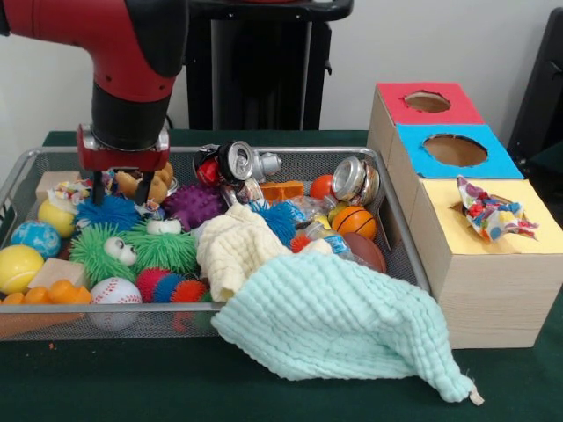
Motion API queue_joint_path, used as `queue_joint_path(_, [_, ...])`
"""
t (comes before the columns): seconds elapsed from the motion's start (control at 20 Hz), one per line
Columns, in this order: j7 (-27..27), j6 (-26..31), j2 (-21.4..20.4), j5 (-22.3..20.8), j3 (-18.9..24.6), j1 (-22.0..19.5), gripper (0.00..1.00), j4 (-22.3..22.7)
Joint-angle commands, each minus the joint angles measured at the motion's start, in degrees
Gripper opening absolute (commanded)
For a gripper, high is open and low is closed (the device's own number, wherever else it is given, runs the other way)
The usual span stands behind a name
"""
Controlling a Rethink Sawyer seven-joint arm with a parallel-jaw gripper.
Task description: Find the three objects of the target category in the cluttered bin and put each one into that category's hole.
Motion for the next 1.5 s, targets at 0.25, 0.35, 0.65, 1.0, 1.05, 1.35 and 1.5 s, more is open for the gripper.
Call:
queue_joint_path(0.25, [-18.9, 14.5, -5.5, 0.2, 3.0, 0.3, 1.00, -3.8])
queue_joint_path(0.35, [-17.8, 13.2, -5.0, -0.3, 3.0, -0.5, 1.00, -2.2])
queue_joint_path(0.65, [-11.7, 5.4, 3.4, -4.5, 1.3, -2.2, 1.00, -1.3])
queue_joint_path(1.0, [-10.5, 3.0, 6.1, -4.9, 1.1, -3.4, 1.00, -1.1])
queue_joint_path(1.05, [-10.5, 3.1, 6.2, -5.2, 0.9, -3.4, 1.00, -1.2])
queue_joint_path(1.35, [-11.3, 5.6, 5.3, -8.7, -1.6, -2.4, 1.00, -1.3])
queue_joint_path(1.5, [-11.4, 4.8, 5.5, -9.6, -1.3, -3.1, 1.00, -0.8])
